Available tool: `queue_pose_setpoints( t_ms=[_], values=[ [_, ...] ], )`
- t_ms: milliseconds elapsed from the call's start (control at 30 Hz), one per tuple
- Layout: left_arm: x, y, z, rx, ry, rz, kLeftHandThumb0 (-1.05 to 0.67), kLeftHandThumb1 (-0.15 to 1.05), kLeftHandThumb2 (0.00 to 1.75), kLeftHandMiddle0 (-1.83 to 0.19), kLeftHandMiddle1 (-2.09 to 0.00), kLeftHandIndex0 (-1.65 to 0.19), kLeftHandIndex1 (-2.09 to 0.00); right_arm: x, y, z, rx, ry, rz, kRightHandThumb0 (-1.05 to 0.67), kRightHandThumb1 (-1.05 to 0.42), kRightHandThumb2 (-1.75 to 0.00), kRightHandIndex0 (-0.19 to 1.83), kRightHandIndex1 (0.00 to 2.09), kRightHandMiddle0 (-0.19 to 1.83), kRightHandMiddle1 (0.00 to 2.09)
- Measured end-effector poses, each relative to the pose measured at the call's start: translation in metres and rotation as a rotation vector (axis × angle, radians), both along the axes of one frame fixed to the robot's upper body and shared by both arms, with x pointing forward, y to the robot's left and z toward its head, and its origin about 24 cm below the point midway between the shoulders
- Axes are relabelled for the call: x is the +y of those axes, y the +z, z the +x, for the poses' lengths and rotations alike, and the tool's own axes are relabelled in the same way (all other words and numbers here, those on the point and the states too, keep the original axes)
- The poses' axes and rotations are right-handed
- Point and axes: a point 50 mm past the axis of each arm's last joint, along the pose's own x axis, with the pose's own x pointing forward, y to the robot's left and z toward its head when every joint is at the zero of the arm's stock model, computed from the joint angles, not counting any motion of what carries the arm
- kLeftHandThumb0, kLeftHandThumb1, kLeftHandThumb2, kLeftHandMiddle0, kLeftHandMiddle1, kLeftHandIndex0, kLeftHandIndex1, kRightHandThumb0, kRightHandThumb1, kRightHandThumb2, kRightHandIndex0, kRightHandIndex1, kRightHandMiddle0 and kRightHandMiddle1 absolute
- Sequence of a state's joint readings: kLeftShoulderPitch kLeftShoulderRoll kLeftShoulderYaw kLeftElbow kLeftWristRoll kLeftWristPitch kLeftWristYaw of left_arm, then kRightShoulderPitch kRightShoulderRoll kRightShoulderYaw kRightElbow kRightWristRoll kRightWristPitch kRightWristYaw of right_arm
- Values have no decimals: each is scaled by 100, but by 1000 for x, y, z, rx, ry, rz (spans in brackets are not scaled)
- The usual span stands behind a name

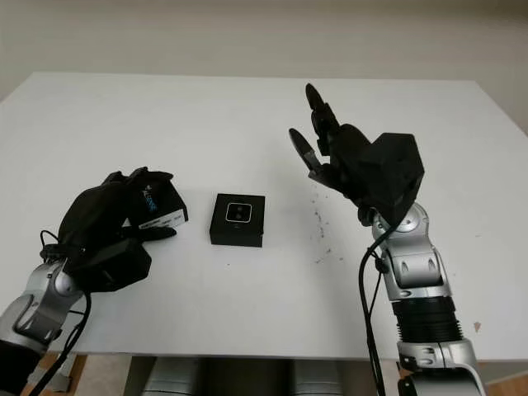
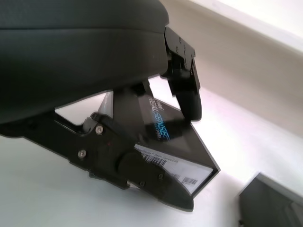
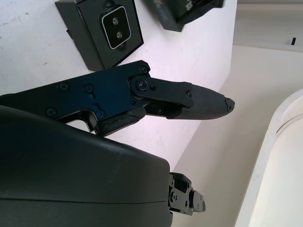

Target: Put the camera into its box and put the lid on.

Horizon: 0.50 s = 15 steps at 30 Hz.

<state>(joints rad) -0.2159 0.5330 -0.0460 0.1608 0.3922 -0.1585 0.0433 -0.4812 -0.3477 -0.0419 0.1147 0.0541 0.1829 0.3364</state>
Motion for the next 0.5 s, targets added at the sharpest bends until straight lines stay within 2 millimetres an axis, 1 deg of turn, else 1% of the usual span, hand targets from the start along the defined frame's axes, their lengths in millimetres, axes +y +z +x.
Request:
queue_pose_setpoints(
  t_ms=[100, 233, 367, 500],
  values=[
    [1, 20, -3, -47, -35, -94, -10, 97, 6, -39, -140, -33, -135, 0, -1, 0, 3, 4, 0, -68, -105, -55, -19, 4, -13, 6],
    [1, 43, -9, -94, -96, -174, -10, 97, 5, -43, -129, -36, -129, 0, -2, 0, 11, 15, 0, -68, -105, -56, -19, 4, -14, 5],
    [7, 52, -11, -106, -120, -223, -11, 96, 5, -41, -126, -36, -127, -1, -6, 1, 23, 11, -3, -70, -105, -57, -18, 4, -13, 6],
    [13, 59, -11, -121, -128, -247, -13, 96, 5, -42, -124, -38, -125, -2, -8, 1, 58, 18, 25, -71, -105, -63, -18, 4, -15, 5]
  ],
)
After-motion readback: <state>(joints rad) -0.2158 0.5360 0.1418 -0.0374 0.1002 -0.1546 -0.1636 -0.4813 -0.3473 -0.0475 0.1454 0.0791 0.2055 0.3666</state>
